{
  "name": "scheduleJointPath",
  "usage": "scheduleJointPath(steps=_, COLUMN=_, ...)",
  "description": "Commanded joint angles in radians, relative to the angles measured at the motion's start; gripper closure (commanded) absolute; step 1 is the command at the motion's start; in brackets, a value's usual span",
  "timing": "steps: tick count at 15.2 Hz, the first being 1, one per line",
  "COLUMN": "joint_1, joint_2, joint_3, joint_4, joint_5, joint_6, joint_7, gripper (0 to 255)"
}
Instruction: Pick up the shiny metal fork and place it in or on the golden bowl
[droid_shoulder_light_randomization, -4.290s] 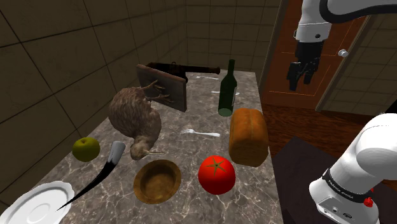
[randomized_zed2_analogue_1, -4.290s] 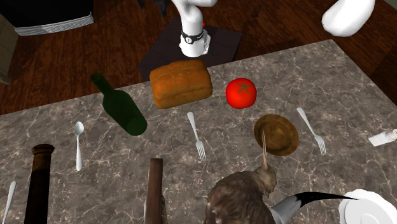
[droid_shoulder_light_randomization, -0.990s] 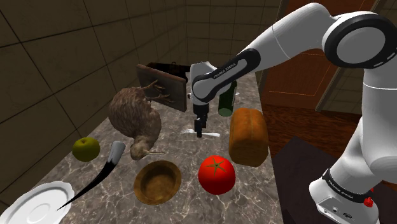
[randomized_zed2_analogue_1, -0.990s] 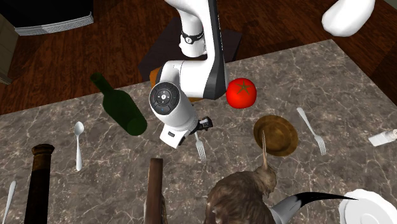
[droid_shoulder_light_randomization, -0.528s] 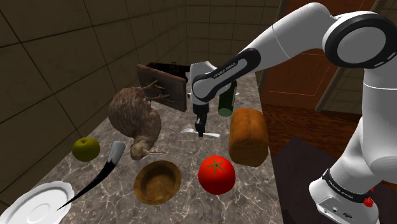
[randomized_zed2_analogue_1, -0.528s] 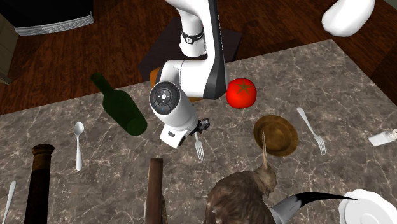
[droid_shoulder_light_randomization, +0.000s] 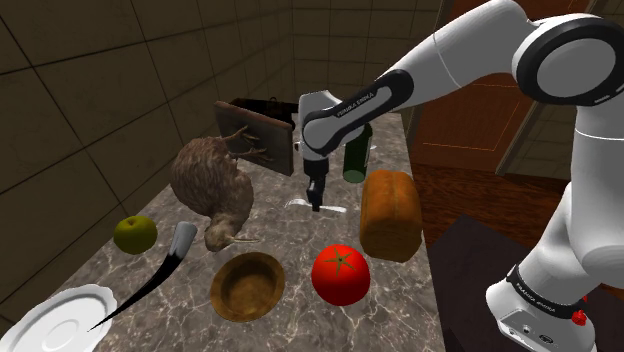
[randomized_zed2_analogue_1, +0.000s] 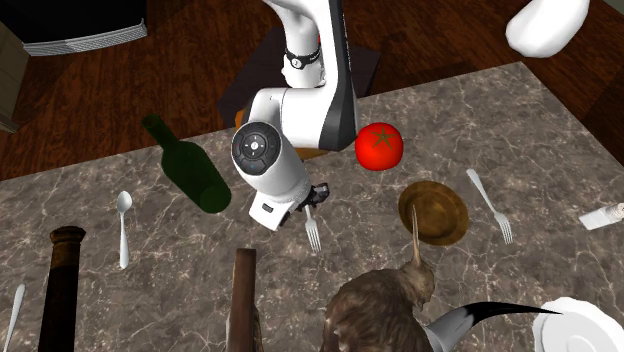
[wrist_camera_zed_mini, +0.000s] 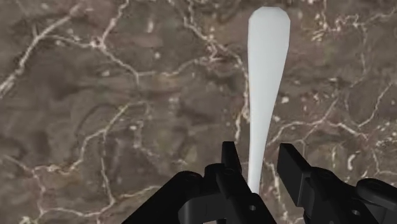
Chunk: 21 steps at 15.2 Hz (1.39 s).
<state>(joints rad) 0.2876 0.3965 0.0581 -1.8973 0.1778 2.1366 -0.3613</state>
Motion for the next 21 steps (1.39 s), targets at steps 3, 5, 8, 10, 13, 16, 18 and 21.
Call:
scheduleJointPath(steps=3, joint_1=0.0, joint_2=-0.031, joint_3=0.0, joint_4=0.012, joint_5=-0.002, joint_6=-0.042, joint_7=0.008, gripper=255)
scheduleJointPath(steps=5, joint_1=0.0, joint_2=-0.045, joint_3=-0.001, joint_4=0.019, joint_5=-0.004, joint_6=-0.064, joint_7=0.011, gripper=255)
scheduleJointPath(steps=8, joint_1=-0.001, joint_2=-0.066, joint_3=-0.001, joint_4=0.033, joint_5=-0.005, joint_6=-0.098, joint_7=0.017, gripper=255)
scheduleJointPath(steps=10, joint_1=-0.001, joint_2=-0.079, joint_3=-0.001, joint_4=0.042, joint_5=-0.007, joint_6=-0.12, joint_7=0.02, gripper=255)
scheduleJointPath(steps=13, joint_1=-0.002, joint_2=-0.097, joint_3=-0.001, joint_4=0.059, joint_5=-0.008, joint_6=-0.154, joint_7=0.025, gripper=255)
scheduleJointPath(steps=16, joint_1=-0.003, joint_2=-0.113, joint_3=-0.002, joint_4=0.077, joint_5=-0.01, joint_6=-0.189, joint_7=0.031, gripper=255)
scheduleJointPath(steps=18, joint_1=-0.003, joint_2=-0.124, joint_3=-0.002, joint_4=0.091, joint_5=-0.011, joint_6=-0.213, joint_7=0.034, gripper=255)
scheduleJointPath(steps=21, joint_1=0.01, joint_2=-0.128, joint_3=0.007, joint_4=0.096, joint_5=-0.01, joint_6=-0.219, joint_7=0.057, gripper=255)
